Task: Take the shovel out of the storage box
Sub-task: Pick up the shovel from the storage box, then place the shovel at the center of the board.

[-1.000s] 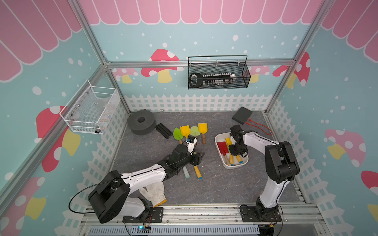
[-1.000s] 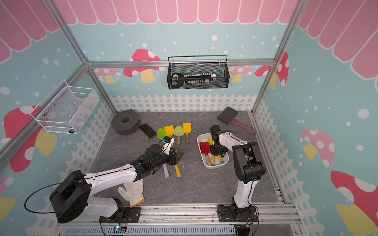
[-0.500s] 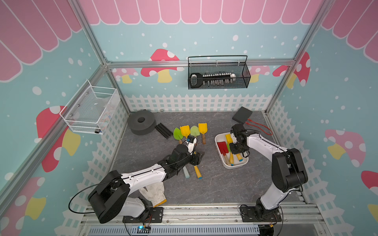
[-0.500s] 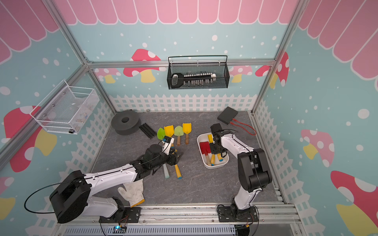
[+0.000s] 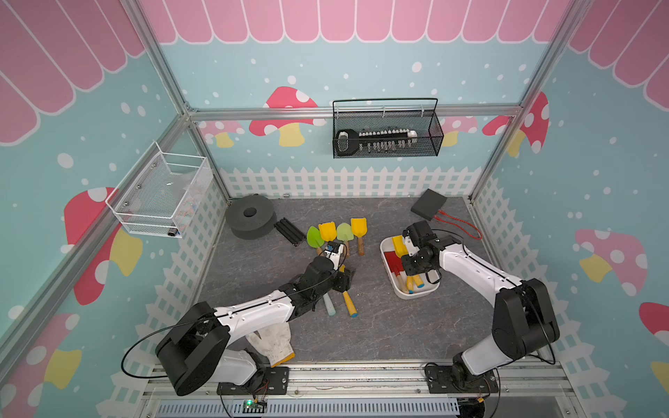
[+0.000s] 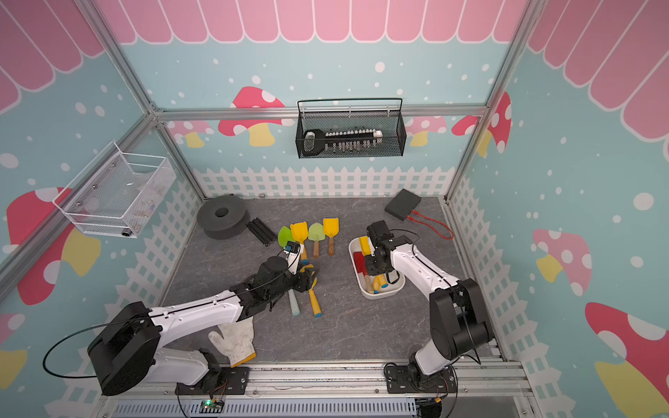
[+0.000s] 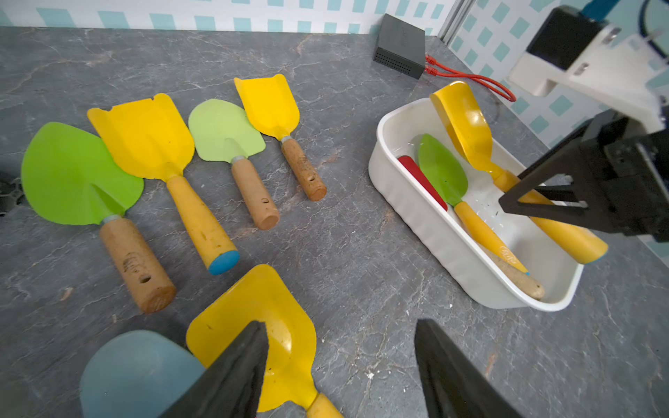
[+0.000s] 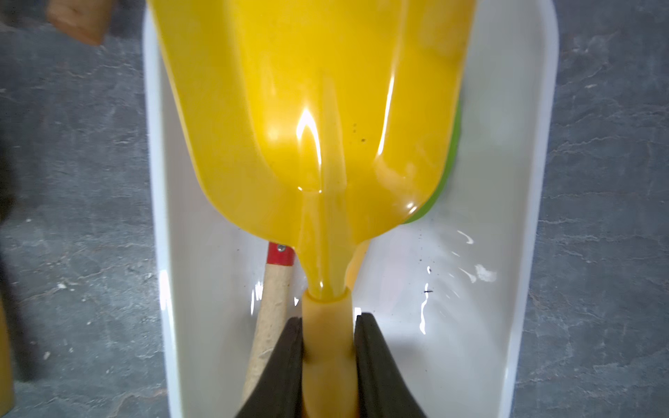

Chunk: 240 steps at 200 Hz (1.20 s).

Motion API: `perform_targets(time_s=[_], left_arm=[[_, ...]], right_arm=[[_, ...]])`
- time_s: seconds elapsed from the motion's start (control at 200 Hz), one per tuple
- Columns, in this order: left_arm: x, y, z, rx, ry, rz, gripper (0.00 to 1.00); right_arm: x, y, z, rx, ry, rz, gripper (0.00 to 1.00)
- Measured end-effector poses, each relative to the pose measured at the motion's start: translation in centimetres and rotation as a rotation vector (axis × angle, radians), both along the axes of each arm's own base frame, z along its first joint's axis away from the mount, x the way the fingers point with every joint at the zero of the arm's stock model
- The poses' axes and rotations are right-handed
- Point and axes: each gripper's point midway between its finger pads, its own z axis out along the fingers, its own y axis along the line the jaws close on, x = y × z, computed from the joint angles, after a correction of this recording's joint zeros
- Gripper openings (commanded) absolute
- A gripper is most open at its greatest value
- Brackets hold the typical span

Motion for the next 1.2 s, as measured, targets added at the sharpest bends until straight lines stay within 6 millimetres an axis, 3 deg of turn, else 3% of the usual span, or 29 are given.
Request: perform_targets(time_s=[0.33,0.725,1.201], left_arm=[[0.4,0.7,-0.2,0.021,0.007,0.048,0.68],[1.0,1.7,-0.3,0.04,0.02,0.1,0.69],[1.5,3.1,-0.6,0.039,0.046,0.153,0.7]], right_arm=[[-3.0,6.2,0.3,0.058,0.02,0.118,0.16],[-5.3,9.5,-0.1,0.129,0.055,0.103,0.16],[-7.4,13.4,-4.8,0.168,0.158,0.089,0.19]])
